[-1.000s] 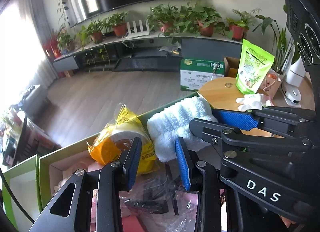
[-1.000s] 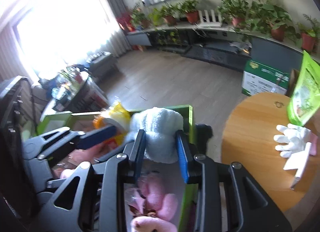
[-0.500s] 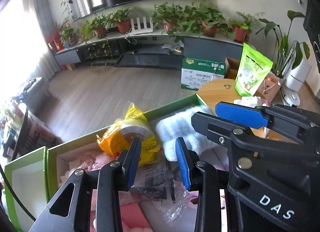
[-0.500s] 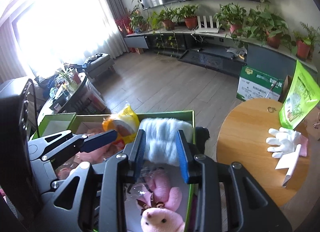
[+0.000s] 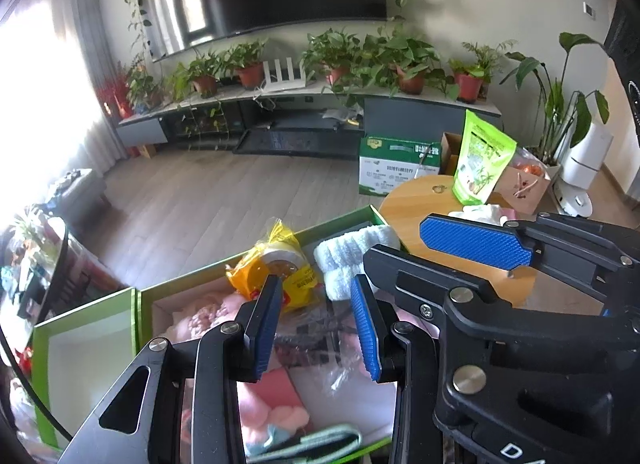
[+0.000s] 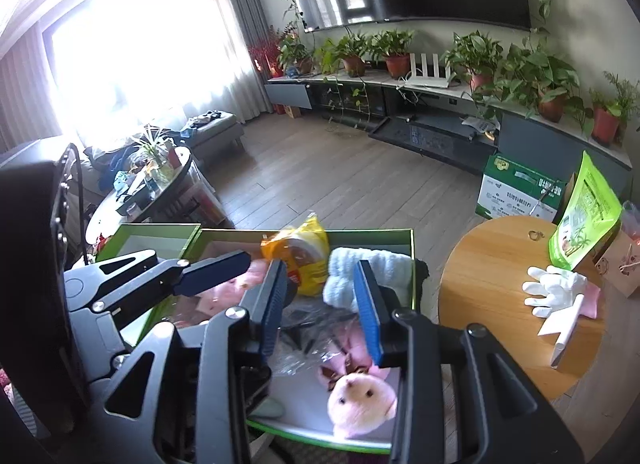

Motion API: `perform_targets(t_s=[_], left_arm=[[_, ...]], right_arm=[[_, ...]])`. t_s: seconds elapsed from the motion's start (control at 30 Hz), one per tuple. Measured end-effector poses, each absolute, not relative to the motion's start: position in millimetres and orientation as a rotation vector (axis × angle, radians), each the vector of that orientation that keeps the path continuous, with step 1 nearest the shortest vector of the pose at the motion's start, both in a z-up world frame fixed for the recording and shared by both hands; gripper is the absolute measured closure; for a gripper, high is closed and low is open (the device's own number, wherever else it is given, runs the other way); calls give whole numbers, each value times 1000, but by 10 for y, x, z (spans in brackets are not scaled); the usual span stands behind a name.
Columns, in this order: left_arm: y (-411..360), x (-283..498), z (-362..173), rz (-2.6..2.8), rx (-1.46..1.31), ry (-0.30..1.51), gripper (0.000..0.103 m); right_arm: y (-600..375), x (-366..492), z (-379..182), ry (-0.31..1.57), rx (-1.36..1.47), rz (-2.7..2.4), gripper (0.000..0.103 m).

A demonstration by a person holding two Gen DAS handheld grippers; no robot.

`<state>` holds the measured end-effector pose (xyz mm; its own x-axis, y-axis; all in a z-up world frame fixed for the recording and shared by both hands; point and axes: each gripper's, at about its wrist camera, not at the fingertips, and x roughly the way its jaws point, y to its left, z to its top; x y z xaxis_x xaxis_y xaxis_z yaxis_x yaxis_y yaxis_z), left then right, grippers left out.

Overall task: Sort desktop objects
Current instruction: 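Lower the towel into the green box and open the right gripper, then move the right gripper back to the yellow-gold rectangular box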

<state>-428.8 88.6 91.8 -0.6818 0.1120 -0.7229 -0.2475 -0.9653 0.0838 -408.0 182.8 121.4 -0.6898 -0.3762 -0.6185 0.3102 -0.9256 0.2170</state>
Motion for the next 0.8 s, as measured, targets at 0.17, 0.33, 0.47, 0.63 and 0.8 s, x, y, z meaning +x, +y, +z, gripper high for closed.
perform_targets(t_s=[0.17, 0.33, 0.47, 0.63, 0.8], left_arm=[[798, -4037, 1128, 2724, -1117, 229, 60], [698, -3688, 1350, 2764, -1037, 182, 47], [606, -3401, 1485, 2776, -999, 165, 46], [511, -3040, 1564, 2800, -966, 168, 43], [444, -2692, 1588, 2810, -952, 118, 42]], right_arm=[[1771, -3859, 1384, -120, 947, -2575, 67], [1671, -3415, 1681, -91, 868, -2568, 66], [1603, -3116, 1817, -78, 831, -2557, 63], [1481, -2690, 1941, -38, 792, -2551, 63], [1406, -2354, 1965, -43, 782, -2532, 63]])
